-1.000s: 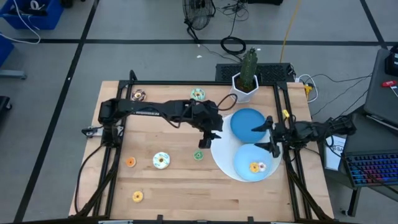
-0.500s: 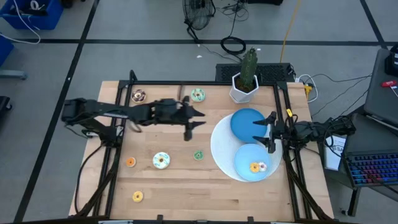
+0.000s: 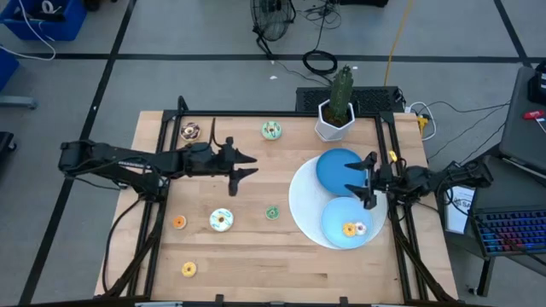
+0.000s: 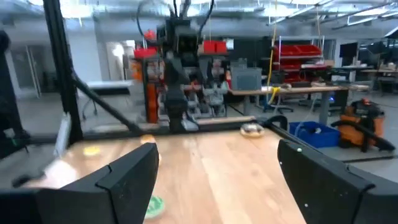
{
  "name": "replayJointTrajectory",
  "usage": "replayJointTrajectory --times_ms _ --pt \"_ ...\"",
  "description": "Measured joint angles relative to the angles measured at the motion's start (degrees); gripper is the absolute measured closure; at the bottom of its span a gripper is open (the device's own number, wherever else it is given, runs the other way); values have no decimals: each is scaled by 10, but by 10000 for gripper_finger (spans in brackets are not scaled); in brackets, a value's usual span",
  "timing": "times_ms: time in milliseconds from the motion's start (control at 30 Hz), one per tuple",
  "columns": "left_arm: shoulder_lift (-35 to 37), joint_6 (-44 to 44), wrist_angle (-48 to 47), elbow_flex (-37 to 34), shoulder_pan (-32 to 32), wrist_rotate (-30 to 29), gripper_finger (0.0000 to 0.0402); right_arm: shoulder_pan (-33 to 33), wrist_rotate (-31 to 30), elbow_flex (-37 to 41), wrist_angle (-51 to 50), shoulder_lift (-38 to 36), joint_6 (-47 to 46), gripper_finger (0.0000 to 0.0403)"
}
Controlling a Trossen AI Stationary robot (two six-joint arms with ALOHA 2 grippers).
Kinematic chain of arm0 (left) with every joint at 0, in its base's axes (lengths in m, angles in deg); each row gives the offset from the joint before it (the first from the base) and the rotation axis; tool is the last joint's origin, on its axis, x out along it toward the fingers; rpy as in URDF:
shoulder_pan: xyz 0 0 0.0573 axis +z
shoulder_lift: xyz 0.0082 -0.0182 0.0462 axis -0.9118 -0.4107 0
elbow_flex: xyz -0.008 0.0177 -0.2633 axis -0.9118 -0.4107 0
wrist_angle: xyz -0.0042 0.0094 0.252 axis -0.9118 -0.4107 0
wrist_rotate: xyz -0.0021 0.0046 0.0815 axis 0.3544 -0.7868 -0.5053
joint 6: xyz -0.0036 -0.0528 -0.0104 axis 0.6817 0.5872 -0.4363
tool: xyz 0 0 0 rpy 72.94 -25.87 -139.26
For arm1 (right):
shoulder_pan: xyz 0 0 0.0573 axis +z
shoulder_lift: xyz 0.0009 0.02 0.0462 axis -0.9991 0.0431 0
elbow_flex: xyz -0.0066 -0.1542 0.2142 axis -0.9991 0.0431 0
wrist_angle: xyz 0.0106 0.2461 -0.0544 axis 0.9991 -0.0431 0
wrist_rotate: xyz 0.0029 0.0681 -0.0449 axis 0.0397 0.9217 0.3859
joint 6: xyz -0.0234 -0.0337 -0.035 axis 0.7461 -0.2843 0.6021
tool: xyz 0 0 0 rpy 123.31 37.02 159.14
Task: Pick & Place donuts
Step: Put the small orange donut on the light blue plate
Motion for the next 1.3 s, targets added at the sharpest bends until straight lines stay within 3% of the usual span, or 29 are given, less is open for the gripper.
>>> replayJointTrajectory --times_ms 367,533,667,767,1033,1200,1300 --pt "-6 37 -60 -2 -1 15 256 0 0 1 -6 2 10 90" --pt "-6 -2 -171 -2 -5 83 256 0 0 2 -6 2 10 90" --pt "-6 15 -285 9 -38 84 256 0 0 2 -6 2 10 90" --pt "-6 108 -377 32 -73 58 256 0 0 2 -6 2 10 89" --pt "-6 483 -608 57 -175 42 256 0 1 2 -6 2 10 89" --pt "-6 748 -717 57 -240 84 256 0 1 2 -6 2 10 89" --pt "-6 856 -743 57 -281 114 256 0 1 3 -6 2 10 89"
